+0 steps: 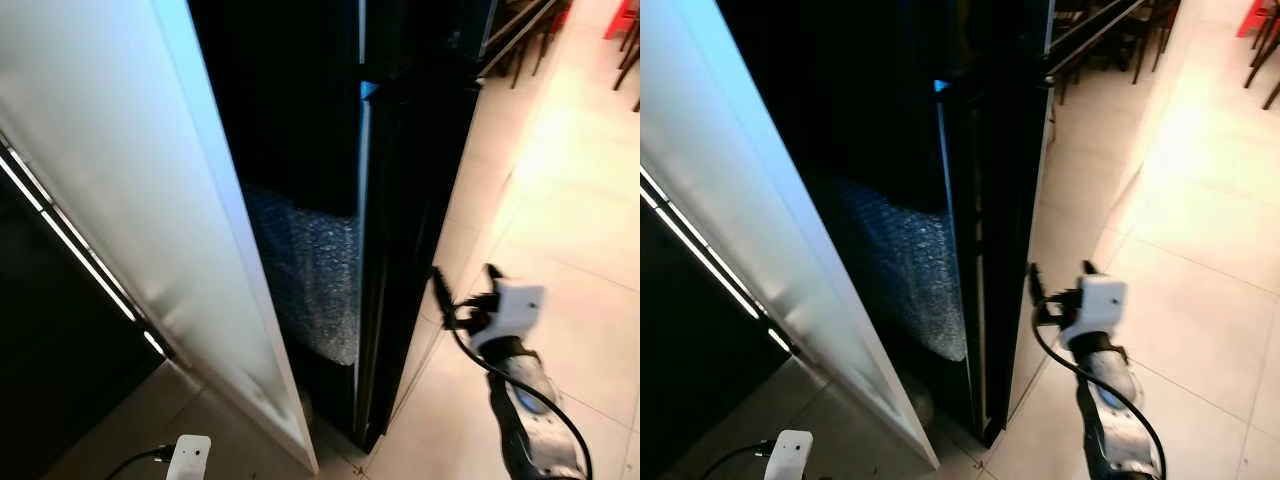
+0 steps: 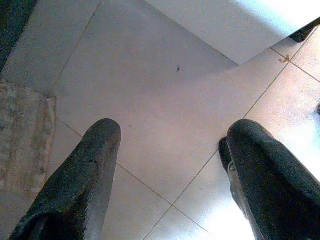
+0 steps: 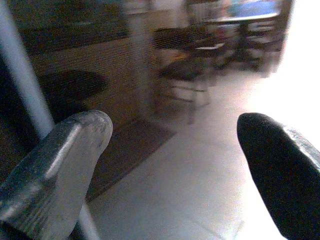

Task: Restocking fridge

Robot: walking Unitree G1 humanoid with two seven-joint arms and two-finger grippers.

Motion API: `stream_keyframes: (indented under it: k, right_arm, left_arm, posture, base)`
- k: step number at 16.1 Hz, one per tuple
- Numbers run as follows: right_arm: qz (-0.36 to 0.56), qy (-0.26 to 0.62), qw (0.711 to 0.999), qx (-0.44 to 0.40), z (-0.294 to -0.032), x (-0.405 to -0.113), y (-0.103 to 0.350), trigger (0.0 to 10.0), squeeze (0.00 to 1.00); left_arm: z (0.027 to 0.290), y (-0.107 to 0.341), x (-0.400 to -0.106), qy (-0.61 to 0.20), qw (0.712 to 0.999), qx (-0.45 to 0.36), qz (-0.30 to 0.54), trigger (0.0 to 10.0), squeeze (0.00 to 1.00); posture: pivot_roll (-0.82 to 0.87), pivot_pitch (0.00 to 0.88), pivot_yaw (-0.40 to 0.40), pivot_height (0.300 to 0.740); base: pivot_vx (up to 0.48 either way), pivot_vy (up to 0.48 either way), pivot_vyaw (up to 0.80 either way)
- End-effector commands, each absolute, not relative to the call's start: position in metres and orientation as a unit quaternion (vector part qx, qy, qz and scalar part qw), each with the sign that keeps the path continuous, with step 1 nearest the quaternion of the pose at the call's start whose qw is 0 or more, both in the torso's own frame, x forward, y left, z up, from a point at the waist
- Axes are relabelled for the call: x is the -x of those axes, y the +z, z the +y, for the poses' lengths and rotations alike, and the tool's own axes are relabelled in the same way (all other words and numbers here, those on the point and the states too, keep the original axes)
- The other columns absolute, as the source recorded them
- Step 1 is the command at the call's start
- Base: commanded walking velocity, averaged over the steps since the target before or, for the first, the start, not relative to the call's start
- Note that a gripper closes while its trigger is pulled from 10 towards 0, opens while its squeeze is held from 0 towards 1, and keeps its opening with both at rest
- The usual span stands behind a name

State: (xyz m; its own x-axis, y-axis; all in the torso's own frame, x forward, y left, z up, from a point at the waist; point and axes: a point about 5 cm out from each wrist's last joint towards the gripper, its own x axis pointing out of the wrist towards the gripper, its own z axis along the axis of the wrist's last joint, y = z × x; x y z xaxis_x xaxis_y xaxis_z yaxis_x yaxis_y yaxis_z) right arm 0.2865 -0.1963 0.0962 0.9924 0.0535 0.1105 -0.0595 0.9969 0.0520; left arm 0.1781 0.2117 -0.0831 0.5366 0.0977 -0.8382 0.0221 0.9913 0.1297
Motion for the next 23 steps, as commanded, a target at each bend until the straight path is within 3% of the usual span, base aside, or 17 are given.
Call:
stream_keyframes:
  k: [1, 4, 6, 7, 8, 10, 12, 14, 18, 23]
  right_arm:
    - [-0.075, -0.034, 0.996, -0.019, -0.219, -0.281, 0.103, 10.0, 0.00]
    - [-0.068, -0.136, 0.988, -0.010, -0.260, -0.264, 0.099, 10.0, 0.00]
    - [-0.018, -0.177, 0.984, -0.005, -0.285, -0.252, 0.082, 10.0, 0.00]
    - [0.063, -0.240, 0.969, -0.010, -0.317, -0.235, 0.053, 10.0, 0.00]
    - [0.133, -0.264, 0.955, -0.008, -0.331, -0.220, 0.029, 10.0, 0.00]
    - [0.253, -0.289, 0.923, 0.010, -0.342, -0.193, -0.005, 10.0, 0.00]
    - [0.393, -0.280, 0.876, 0.016, -0.329, -0.153, -0.046, 10.0, 0.00]
    - [0.474, -0.170, 0.863, 0.040, -0.290, -0.133, -0.075, 10.0, 0.00]
    - [0.514, -0.034, 0.856, 0.046, -0.238, -0.127, -0.096, 10.0, 0.00]
    - [0.470, -0.080, 0.878, 0.042, -0.242, -0.146, -0.087, 10.0, 0.00]
  left_arm:
    - [0.214, -0.085, -0.174, 0.027, 0.872, -0.061, 0.486, 10.0, 0.00]
    - [0.214, -0.084, -0.174, 0.026, 0.871, -0.062, 0.486, 10.0, 0.00]
    - [0.214, -0.084, -0.175, 0.025, 0.871, -0.062, 0.487, 10.0, 0.00]
    - [0.213, -0.084, -0.175, 0.025, 0.872, -0.061, 0.486, 10.0, 0.00]
    - [0.213, -0.084, -0.175, 0.025, 0.872, -0.060, 0.486, 10.0, 0.00]
    - [0.212, -0.084, -0.176, 0.026, 0.872, -0.059, 0.486, 10.0, 0.00]
    - [0.211, -0.084, -0.177, 0.027, 0.872, -0.057, 0.485, 10.0, 0.00]
    - [0.211, -0.084, -0.177, 0.030, 0.873, -0.053, 0.485, 10.0, 0.00]
    - [0.212, -0.084, -0.177, 0.036, 0.873, -0.050, 0.484, 10.0, 0.00]
    - [0.211, -0.084, -0.178, 0.032, 0.874, -0.046, 0.483, 10.0, 0.00]
  posture:
    - [-0.15, 0.000, 0.112, 0.740]
    - [-0.16, 0.000, 0.111, 0.740]
    - [-0.16, 0.000, 0.108, 0.740]
    - [-0.15, 0.000, 0.105, 0.740]
    - [-0.16, 0.000, 0.103, 0.740]
    - [-0.15, 0.000, 0.097, 0.740]
    - [-0.13, 0.000, 0.090, 0.740]
    - [-0.11, 0.000, 0.084, 0.740]
    - [-0.10, 0.000, 0.076, 0.740]
    - [-0.09, 0.000, 0.070, 0.740]
  base:
    - [0.000, 0.000, 0.00]
    - [0.000, 0.000, 0.00]
    - [0.000, 0.000, 0.00]
    - [0.000, 0.000, 0.00]
    - [0.000, 0.000, 0.00]
    - [0.000, 0.000, 0.00]
    - [0.000, 0.000, 0.00]
    - [0.000, 0.000, 0.00]
    - [0.000, 0.000, 0.00]
    - [0.000, 0.000, 0.00]
